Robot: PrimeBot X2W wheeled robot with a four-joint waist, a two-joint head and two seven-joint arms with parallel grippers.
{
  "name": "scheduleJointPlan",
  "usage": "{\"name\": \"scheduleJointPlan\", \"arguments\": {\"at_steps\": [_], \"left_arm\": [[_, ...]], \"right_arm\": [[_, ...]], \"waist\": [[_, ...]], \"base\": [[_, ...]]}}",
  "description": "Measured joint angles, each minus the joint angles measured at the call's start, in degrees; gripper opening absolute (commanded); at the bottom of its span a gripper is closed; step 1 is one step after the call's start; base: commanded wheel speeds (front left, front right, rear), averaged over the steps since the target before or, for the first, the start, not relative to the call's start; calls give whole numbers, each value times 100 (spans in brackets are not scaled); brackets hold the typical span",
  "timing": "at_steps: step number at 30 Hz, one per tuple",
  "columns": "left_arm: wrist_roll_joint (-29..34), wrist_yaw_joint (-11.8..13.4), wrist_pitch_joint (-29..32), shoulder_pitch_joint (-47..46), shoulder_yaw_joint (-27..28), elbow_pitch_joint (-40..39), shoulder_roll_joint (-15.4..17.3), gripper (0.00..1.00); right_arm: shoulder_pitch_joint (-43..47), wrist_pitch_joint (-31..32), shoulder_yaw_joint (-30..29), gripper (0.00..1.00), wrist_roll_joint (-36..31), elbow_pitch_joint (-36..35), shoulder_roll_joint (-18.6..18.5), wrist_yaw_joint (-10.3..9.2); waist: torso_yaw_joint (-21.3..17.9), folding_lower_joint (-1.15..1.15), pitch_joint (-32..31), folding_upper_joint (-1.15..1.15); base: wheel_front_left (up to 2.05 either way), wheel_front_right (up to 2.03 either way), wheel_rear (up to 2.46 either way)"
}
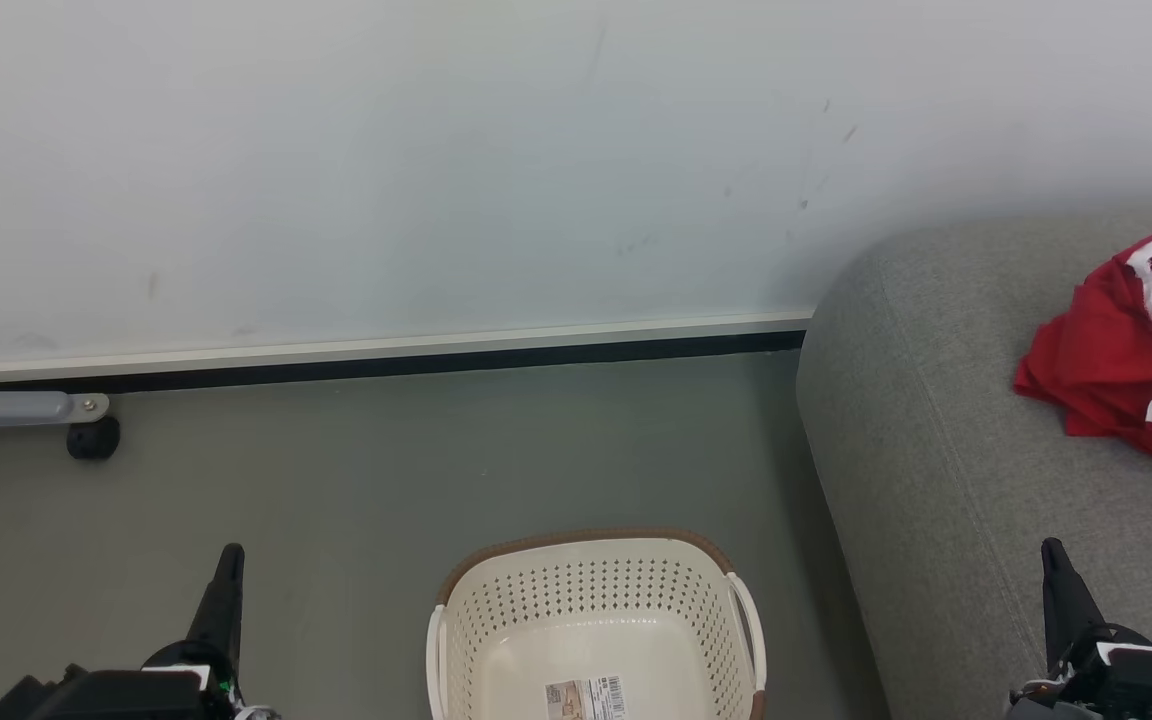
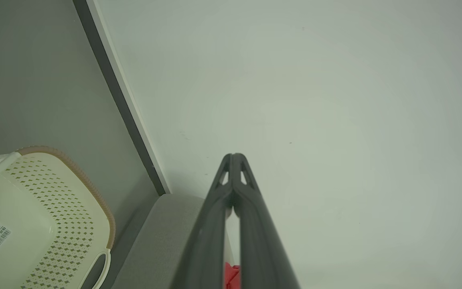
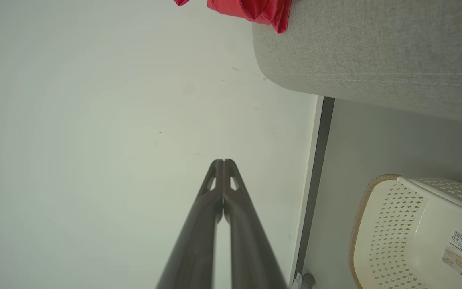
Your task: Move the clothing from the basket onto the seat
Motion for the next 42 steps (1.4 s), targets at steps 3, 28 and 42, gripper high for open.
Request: {"name": "scheduleJointPlan", "arguments": {"at_steps": [3,28,42], "left_arm": [[0,0,0,0,0,0,0,0],[0,0,0,-1,0,1,0,0],[0,0,0,-1,0,0,0,0]], "right_arm": [[0,0,0,0,0,0,0,0],[0,0,0,0,0,0,0,0],[0,0,0,0,0,-1,0,0]], "waist": [[0,0,0,0],[0,0,0,0],[0,0,0,0]], "base": [[0,0,0],[0,0,0],[0,0,0]]}}
